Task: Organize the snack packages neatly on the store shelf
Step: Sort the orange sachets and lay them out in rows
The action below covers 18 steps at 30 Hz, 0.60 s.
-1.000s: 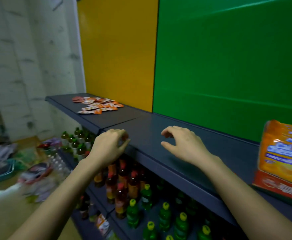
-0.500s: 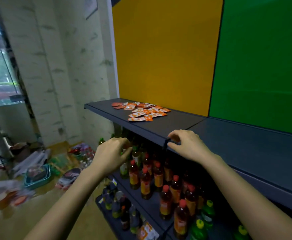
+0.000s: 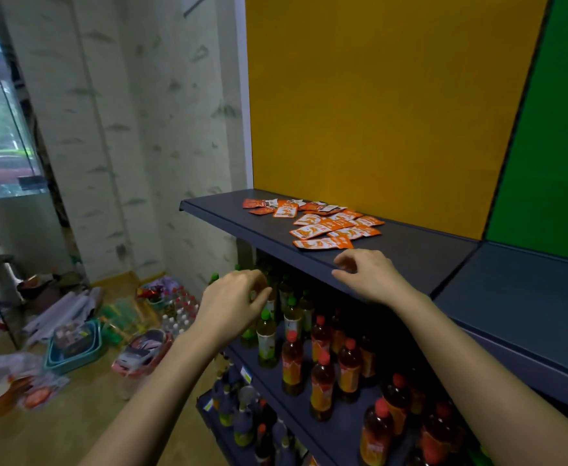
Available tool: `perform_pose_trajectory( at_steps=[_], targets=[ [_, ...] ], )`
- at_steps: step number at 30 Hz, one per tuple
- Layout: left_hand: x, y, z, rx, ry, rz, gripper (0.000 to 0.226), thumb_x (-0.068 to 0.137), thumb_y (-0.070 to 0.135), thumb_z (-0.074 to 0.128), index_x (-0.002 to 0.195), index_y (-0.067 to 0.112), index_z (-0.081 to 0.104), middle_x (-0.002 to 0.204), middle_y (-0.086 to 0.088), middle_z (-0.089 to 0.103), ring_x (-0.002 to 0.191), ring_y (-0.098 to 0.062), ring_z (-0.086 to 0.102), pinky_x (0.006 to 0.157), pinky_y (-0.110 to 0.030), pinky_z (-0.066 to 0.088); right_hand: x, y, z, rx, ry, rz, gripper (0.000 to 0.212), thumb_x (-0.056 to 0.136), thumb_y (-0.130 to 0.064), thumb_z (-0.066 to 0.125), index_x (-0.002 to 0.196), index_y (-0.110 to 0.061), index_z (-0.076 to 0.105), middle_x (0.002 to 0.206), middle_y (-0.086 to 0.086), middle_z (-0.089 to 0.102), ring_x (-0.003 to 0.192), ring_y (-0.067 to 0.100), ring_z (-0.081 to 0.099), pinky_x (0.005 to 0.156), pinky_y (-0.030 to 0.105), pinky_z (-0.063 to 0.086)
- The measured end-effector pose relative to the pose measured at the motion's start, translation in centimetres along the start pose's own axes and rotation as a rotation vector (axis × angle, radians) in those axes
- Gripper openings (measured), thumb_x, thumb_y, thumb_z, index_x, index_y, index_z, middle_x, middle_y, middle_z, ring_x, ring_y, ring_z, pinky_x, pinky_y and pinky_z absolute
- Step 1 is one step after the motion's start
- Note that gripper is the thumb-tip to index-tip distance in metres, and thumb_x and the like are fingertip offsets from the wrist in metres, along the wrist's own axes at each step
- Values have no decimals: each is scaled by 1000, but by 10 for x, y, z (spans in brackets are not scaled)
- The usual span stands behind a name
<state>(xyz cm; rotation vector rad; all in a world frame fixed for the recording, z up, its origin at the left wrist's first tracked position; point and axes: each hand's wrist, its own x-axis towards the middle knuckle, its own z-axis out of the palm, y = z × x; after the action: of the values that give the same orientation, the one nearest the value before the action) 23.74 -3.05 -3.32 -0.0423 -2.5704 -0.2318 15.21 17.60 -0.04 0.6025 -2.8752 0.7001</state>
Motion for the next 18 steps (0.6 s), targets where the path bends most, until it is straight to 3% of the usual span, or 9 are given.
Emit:
perform_pose_trajectory(
  at_steps=[6,10,18],
  targets=[
    [77,-37,34,-39,-15,45,25,94,39,46,103,21,60,102,5,68,101,-16,59,73,-29,43,72,0,33,-54,38,167,40,90,-46,51,109,-13,63,118,8,62,110,28,55,89,38,47],
    [132,-59,61,-86,-47,84,25,93,39,46,104,21,60,106,5,65,104,-15,56,76,-29,43,106,6,43,-78,81,260,43,90,-52,47,102,-15,64,108,6,64,99,26,58,79,36,48],
    [215,-77,115,-194,-107,112,29,93,42,47,102,17,61,106,1,62,105,-18,53,78,-32,43,135,0,49,-204,182,375,51,88,-61,43,110,-19,61,115,2,60,106,23,55,72,31,40]
  ],
)
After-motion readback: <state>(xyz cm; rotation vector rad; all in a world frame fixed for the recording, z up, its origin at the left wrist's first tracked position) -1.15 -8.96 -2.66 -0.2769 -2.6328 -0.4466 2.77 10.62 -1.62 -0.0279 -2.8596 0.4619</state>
